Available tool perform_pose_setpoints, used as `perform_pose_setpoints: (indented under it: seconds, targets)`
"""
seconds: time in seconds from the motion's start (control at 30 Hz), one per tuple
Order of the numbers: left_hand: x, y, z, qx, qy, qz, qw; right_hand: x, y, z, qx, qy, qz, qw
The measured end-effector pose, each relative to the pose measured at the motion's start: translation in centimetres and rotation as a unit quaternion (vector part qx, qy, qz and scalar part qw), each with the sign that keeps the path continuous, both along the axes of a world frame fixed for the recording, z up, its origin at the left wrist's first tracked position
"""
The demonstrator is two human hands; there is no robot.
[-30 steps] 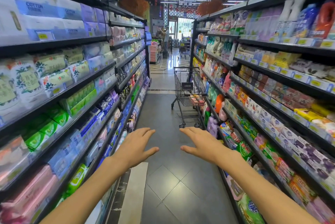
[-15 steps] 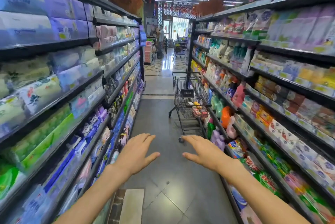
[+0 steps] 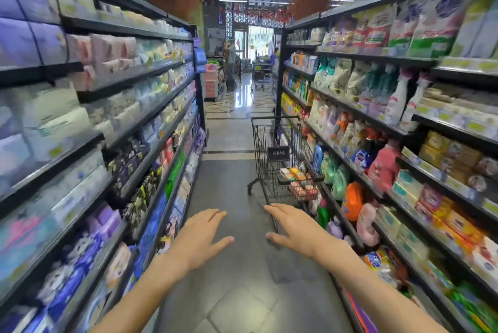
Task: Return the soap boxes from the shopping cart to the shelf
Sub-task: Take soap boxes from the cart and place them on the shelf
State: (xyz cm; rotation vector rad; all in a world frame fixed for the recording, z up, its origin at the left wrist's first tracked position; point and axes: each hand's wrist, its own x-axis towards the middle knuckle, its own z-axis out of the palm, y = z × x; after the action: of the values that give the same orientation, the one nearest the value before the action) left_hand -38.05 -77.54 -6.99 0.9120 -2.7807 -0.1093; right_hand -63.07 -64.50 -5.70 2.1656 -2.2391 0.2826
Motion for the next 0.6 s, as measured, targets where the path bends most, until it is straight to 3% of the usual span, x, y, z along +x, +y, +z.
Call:
perform_pose_setpoints:
  seconds: [0.3,0.6]
  targets:
    - [-12.2,-19.4,0.0,0.021,-0.001,-0.001,1.0,-11.1,-20.8,0.5,0.027,-0.003,-0.008,1.0]
    - [-24.6,-40.9,-1.9,-0.015,-0.067,-0.087,0.994,-21.5,-40.1,-1.8,0.032,0.007,-0.046,0.998]
